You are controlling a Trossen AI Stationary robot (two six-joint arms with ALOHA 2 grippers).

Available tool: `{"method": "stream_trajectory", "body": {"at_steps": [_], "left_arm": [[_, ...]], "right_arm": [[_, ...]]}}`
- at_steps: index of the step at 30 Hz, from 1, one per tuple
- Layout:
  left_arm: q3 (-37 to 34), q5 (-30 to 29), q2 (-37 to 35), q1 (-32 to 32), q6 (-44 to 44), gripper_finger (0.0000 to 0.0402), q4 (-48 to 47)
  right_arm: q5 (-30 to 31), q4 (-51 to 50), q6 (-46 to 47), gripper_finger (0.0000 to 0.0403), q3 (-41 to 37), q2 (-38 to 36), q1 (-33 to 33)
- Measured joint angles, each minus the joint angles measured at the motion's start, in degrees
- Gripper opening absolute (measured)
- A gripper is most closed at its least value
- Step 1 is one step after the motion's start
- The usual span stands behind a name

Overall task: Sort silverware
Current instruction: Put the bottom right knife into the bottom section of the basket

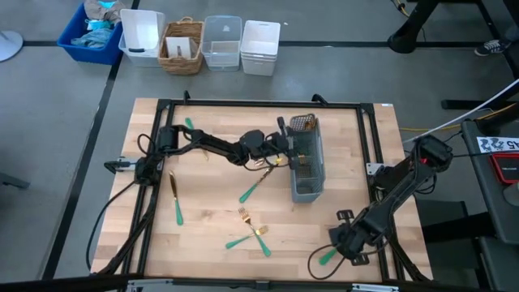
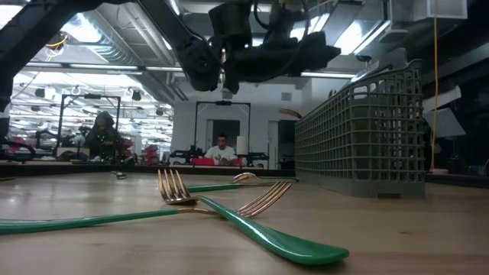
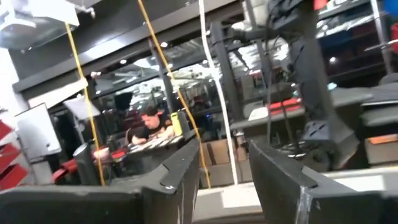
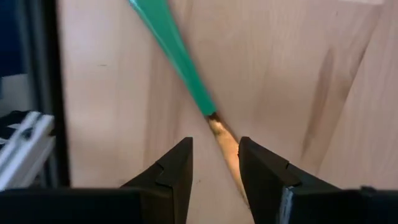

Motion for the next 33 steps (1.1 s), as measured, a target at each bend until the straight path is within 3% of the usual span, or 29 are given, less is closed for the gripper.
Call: {"method": "stream_trajectory", "body": {"at_steps": [10, 17, 27, 33], "left_arm": [[0.0, -1.0, 0.0, -7.3, 5.6, 0.0132, 2.8], [0.0, -1.0, 0.0, -13.4, 3.9, 0.0132, 3.7], [0.0, -1.1, 0.0, -24.2, -0.1, 0.0132, 2.3], [0.0, -9.1, 0.0, -30.0, 1.5, 0.0132, -1.8]], "right_arm": [[0.3, 1.2, 0.0, 0.0129, 0.0, 5.2, 0.0], [0.6, 3.2, 0.0, 0.0129, 0.1, 6.9, -0.2], [7.0, 8.2, 0.4, 0.0129, 0.1, 7.1, -0.1], [11.2, 11.2, 0.4, 0.0129, 0.0, 7.2, -0.1]]}}
